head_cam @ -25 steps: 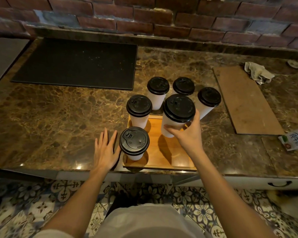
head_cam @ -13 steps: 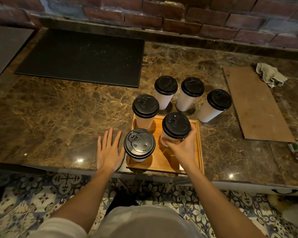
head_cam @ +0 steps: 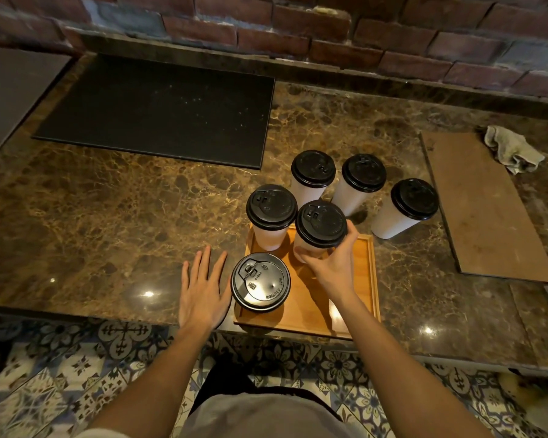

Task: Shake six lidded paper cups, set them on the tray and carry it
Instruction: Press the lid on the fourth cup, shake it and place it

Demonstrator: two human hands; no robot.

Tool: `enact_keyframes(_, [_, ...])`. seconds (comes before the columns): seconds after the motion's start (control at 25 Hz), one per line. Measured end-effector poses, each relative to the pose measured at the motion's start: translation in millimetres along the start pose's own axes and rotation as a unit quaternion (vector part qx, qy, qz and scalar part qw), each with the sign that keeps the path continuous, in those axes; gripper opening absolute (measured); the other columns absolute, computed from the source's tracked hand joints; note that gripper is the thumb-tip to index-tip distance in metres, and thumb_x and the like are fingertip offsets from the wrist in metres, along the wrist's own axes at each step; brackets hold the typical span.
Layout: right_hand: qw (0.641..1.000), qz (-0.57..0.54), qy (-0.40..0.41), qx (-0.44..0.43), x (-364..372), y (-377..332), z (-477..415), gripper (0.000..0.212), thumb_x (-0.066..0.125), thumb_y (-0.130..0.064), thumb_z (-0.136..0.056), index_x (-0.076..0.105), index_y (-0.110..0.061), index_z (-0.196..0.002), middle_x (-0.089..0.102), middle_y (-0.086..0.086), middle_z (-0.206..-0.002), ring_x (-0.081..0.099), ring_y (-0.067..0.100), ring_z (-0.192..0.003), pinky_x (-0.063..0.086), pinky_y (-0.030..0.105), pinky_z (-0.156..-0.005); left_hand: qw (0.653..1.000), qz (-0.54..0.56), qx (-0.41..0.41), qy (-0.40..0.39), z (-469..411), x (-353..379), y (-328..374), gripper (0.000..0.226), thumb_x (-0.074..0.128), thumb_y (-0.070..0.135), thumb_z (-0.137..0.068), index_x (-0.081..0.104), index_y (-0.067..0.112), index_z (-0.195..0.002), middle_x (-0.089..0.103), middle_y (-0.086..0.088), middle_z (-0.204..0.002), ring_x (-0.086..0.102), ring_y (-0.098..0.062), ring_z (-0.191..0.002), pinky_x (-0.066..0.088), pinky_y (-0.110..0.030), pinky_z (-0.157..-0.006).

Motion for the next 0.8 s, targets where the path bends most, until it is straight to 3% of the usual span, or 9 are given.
enact_keyframes(0.16, [1.000, -0.005, 0.001, 0.005, 4, 0, -10, 0.107, 0.092, -0.021, -0.062, 0.020, -0.022, -0.141, 0.045, -0.005, -0.137, 0.043, -0.013, -0.122, 0.037, 0.013, -0.103, 1.000, -0.007, -0.003, -0.005, -1, -1, 0, 0.065, 0.035, 0.050, -0.099, 0.005, 0.027, -0.152, -0.005, -0.006, -0.160, -0.008, -0.020, -0.147, -0.006, -0.041, -0.119])
enact_keyframes(0.4, [1.000, 0.000, 0.015, 0.015, 6, 3, -14, 0.107, 0.092, -0.021, -0.062, 0.020, -0.026, -0.140, 0.045, -0.004, -0.137, 0.045, 0.007, -0.129, 0.040, 0.032, -0.109, 1.000, 0.021, 0.004, 0.014, 0, -1, 0, 0.063, 0.043, 0.045, -0.098, 0.018, 0.025, -0.151, 0.006, -0.007, -0.160, 0.000, -0.021, -0.148, -0.004, -0.042, -0.119])
enact_keyframes(0.64, [0.999, 0.029, 0.039, 0.025, 5, -1, -13, 0.106, 0.092, -0.023, -0.061, 0.020, -0.032, -0.137, 0.046, -0.006, -0.134, 0.044, 0.004, -0.125, 0.040, 0.033, -0.110, 1.000, 0.010, 0.007, 0.006, -2, 1, -1, 0.065, 0.033, 0.051, -0.094, 0.018, 0.024, -0.151, 0.007, -0.008, -0.160, 0.001, -0.022, -0.147, -0.004, -0.042, -0.119])
enact_keyframes(0.8, [0.998, 0.033, -0.022, 0.040, -10, -13, -8, 0.108, 0.091, -0.021, -0.063, 0.017, -0.025, -0.141, 0.037, 0.002, -0.146, 0.037, 0.010, -0.134, 0.032, 0.030, -0.114, 1.000, 0.010, 0.006, 0.000, -2, 0, -1, 0.068, 0.032, 0.054, -0.093, 0.016, 0.023, -0.151, 0.005, -0.009, -0.160, -0.001, -0.022, -0.147, -0.003, -0.044, -0.119])
Point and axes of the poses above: each hand's wrist, its own z-axis away from the middle knuckle, its own x-axis out of the palm, y = z × x, the point moved 2 cm from there along -z, towards the middle knuckle
